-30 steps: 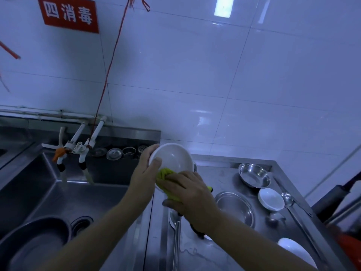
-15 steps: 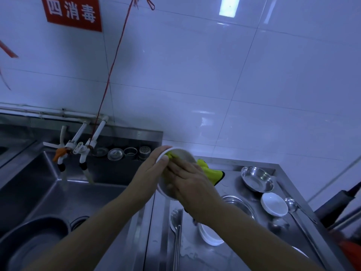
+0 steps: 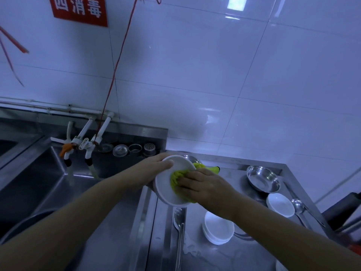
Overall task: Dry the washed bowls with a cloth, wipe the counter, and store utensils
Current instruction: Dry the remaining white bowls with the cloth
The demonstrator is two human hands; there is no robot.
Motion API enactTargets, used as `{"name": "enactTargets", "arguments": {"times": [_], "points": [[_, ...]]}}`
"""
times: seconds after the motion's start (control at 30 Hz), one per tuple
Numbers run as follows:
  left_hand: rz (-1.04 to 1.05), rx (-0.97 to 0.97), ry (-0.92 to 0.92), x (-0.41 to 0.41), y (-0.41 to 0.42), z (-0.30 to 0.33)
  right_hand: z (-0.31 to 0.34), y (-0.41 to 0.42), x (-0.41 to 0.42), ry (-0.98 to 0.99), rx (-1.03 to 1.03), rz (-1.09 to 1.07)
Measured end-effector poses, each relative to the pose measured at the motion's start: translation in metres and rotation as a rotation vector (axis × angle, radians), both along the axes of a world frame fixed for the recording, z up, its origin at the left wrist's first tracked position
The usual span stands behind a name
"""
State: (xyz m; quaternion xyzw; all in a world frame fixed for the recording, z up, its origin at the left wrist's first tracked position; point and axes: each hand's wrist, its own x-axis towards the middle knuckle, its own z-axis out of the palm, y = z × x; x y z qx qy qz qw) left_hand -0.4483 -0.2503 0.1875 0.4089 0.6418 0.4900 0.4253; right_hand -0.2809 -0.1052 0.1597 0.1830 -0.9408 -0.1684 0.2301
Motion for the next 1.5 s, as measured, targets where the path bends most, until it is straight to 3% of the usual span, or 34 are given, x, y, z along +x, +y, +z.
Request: {"name": "enactTargets", "arguments": {"times": [0.07,0.1,0.17,0.23,0.3,0.37,0.43,0.5,0.53,0.6,0.67,0.73,0.8,0.93,1.07,1.17,1.33,1.5], "points": [[-0.013,-0.028,0.169,-0.003,-0.005,-0.002,0.000,0.001,0.001,-0.028,-0.071,0.004],[-0.013,-0.020,0.352,-0.004,-0.010,-0.002,-0.001,0.002,0.003,-0.046,-0.099,-0.022],[0.038,0.088,0.945,0.000,-0.019,-0.004,-0.002,0.004,0.006,-0.086,-0.153,-0.089],[-0.041,0.297,1.458,0.008,-0.025,-0.003,-0.002,0.004,0.009,-0.120,-0.212,-0.133],[-0.228,0.355,1.682,0.015,-0.025,-0.001,0.000,0.003,0.009,-0.142,-0.254,-0.145],[-0.336,0.316,1.700,0.017,-0.020,-0.001,0.003,0.000,0.009,-0.147,-0.275,-0.138],[-0.347,0.294,1.659,0.017,-0.018,0.000,0.004,-0.001,0.011,-0.094,-0.287,-0.120],[-0.254,0.267,1.440,0.014,-0.021,-0.001,0.004,0.003,0.016,0.047,-0.374,-0.117],[-0.177,0.220,1.236,0.013,-0.024,-0.003,0.004,0.005,0.019,0.142,-0.454,-0.130],[-0.059,0.132,0.638,0.017,-0.026,-0.005,0.005,0.005,0.023,0.324,-0.642,-0.179],[0.051,0.185,0.126,0.027,-0.022,-0.008,0.006,-0.001,0.019,0.428,-0.752,-0.200],[0.109,0.250,-0.165,0.037,-0.013,-0.013,0.007,-0.013,0.011,0.464,-0.759,-0.202],[0.120,0.315,-0.333,0.047,-0.005,-0.015,0.006,-0.025,0.005,0.493,-0.734,-0.187],[0.118,0.371,-0.441,0.055,0.005,-0.015,0.000,-0.035,0.002,0.508,-0.593,-0.143],[0.032,0.419,-0.309,0.055,0.005,-0.010,0.015,-0.033,-0.003,0.495,-0.639,-0.211],[0.010,0.453,-0.281,0.054,0.005,-0.005,0.032,-0.030,-0.011,0.475,-0.879,-0.287],[0.095,0.424,-0.299,0.044,0.004,-0.003,0.050,-0.020,-0.022,0.416,-1.541,-0.334],[0.134,0.475,-0.373,0.037,0.002,-0.001,0.039,-0.018,-0.017,0.411,-1.869,-0.346]]}}
